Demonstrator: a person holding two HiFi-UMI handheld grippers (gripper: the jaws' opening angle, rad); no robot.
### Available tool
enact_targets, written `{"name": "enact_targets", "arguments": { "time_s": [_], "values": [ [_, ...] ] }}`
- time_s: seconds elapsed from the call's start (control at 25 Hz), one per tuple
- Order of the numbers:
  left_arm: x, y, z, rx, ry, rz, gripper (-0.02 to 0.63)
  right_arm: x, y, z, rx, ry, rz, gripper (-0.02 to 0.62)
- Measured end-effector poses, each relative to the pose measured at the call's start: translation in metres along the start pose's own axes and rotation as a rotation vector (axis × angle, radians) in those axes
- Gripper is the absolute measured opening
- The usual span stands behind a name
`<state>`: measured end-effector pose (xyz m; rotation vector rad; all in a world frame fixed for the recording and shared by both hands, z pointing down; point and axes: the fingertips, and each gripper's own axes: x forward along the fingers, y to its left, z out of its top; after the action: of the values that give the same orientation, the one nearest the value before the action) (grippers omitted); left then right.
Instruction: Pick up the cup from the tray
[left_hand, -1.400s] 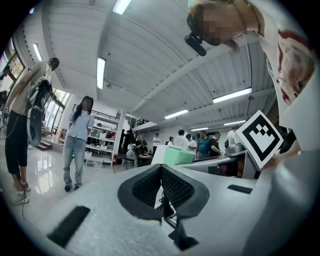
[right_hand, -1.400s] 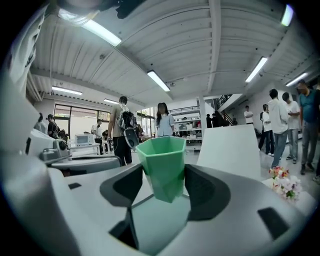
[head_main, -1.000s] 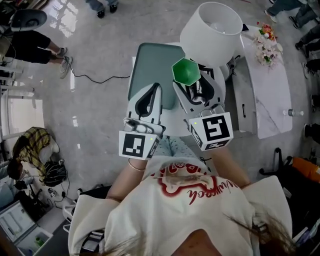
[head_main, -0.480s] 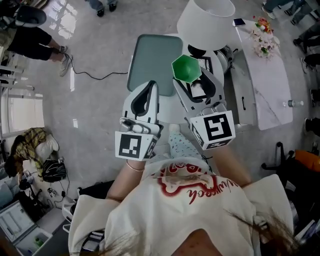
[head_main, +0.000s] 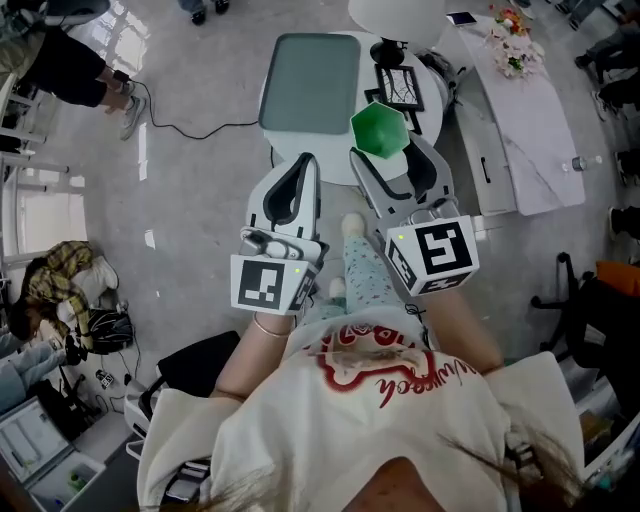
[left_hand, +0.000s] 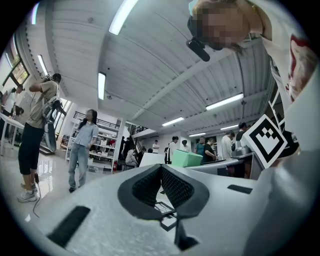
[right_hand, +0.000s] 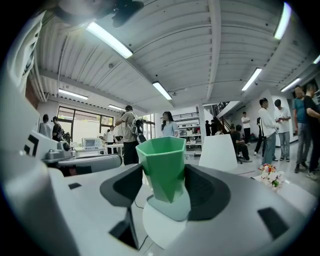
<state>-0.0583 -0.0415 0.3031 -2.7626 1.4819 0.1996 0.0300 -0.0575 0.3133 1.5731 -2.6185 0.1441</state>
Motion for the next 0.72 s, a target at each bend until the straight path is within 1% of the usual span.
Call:
{"name": "enact_targets", "arguments": {
  "time_s": [0.32,0.48,0.72],
  "values": [
    [-0.044,-0.039,0.018,0.005,-0.019,-0.008,0.012,-0.057,0.022,0.008,0.010,-0.016,-0.002,0.275],
    [-0.049,-0.052,0.021,0.008,-0.024,0.002,0.012,-0.070,0.022,0.011,0.008,-0.016,0.013,0.275],
    [-0.058,-0.069,0.018,-0.009,-0.015,0.006,0.012,-0.085,0.021,0.011,0.019,-0.021,0.012,0.275]
  ]
}}
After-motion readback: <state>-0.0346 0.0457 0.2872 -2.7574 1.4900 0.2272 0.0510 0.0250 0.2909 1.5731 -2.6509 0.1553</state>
